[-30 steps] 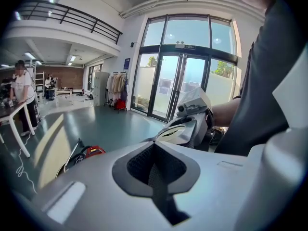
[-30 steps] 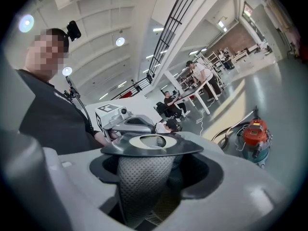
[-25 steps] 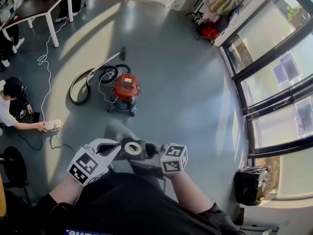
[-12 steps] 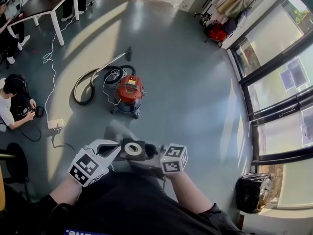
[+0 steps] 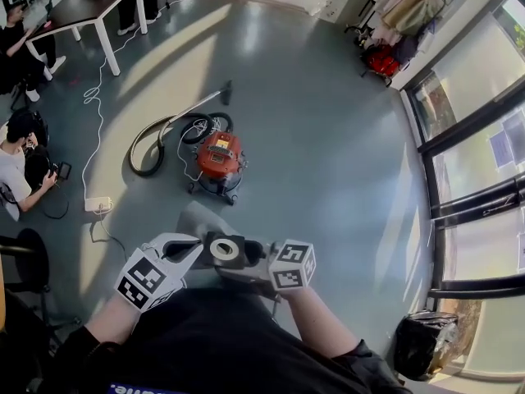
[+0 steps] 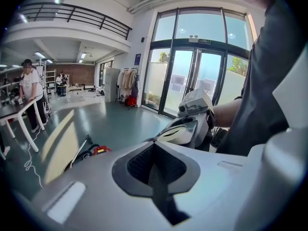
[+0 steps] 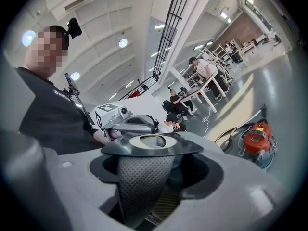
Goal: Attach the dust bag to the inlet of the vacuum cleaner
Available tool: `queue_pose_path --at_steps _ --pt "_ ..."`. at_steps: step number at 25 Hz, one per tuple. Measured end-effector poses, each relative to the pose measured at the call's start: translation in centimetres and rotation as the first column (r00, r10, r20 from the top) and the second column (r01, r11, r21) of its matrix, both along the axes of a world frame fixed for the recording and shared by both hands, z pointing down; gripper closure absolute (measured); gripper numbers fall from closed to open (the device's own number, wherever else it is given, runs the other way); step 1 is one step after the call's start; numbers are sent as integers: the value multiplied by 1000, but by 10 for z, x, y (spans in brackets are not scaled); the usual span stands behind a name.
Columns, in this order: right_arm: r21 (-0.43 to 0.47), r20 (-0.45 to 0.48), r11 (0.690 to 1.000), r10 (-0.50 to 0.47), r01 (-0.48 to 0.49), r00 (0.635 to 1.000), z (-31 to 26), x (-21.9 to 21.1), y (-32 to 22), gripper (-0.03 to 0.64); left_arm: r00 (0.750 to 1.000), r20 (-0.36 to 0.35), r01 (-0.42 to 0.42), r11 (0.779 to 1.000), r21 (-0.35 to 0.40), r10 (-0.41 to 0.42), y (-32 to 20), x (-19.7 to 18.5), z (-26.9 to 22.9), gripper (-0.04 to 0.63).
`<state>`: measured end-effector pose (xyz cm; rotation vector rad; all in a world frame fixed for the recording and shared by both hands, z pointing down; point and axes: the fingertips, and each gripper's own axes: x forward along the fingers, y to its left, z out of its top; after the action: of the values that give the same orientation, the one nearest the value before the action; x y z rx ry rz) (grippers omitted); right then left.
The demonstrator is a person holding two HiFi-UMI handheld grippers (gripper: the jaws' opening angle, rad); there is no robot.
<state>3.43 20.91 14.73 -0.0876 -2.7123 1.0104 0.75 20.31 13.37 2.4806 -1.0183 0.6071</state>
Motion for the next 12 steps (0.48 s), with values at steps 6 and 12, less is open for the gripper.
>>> queue_pose_path --at_steps 6,12 --pt "-18 18 998 -60 60 998 7 24 -20 307 998 39 55 998 -13 -55 -20 22 5 578" --pt "-30 13 996 -81 82 997 15 24 -38 307 995 72 72 997 -12 -71 -35 18 12 578"
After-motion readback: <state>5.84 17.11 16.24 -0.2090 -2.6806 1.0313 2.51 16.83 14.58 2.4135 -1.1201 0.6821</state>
